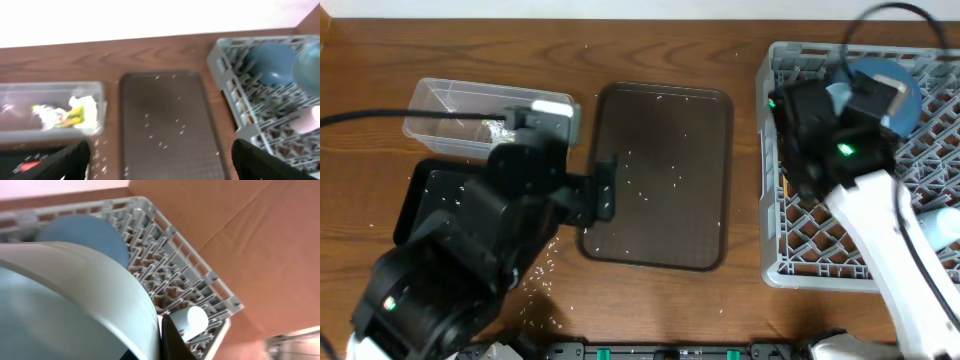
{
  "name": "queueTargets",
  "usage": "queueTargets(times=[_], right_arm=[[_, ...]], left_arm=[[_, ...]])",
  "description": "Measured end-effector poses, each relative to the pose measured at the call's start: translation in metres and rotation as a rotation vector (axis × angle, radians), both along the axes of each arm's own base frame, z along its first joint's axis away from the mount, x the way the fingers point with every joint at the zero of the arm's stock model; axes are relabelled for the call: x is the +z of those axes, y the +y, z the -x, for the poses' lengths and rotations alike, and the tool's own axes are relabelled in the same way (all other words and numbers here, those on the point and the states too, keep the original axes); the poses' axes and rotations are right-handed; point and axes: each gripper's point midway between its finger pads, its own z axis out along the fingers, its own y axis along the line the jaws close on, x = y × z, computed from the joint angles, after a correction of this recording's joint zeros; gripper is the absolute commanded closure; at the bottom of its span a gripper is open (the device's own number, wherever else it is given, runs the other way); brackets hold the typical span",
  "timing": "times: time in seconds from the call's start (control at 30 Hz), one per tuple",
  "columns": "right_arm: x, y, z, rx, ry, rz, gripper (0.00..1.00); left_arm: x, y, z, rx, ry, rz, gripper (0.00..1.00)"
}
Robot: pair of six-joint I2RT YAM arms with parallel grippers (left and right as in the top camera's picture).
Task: Sort waste into correct bins and load items into the dishwasher rack
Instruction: 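Release the bowl from the left gripper and carry it right to the rack, then lower the light-blue bowl upright into the rack slots with the right gripper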
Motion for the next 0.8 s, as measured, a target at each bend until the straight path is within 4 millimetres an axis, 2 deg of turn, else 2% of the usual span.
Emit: queueTargets(times=[0.13, 0.27, 0.57, 0.8], right_arm=[[-0.033, -0.001, -0.023, -0.021, 0.115, 0.087, 0.99], [-0.055, 0.002, -0.039, -0.026, 0.161, 0.131, 0.99], [-0.106, 0.007, -0.054, -0.006, 0.337, 0.207, 0.99], [-0.111, 0.008, -0.056, -0.004, 0.356, 0.233, 0.99]], left_arm=[[-0.001, 0.009, 0.007, 0.014, 0.004, -0.016, 0.09], [-0.005, 0.014, 0.01, 0.022, 0.017, -0.035, 0.09], [-0.007, 0.014, 0.009, 0.025, 0.026, -0.045, 0.09], [-0.012, 0.013, 0.008, 0.025, 0.043, -0.06, 0.09]])
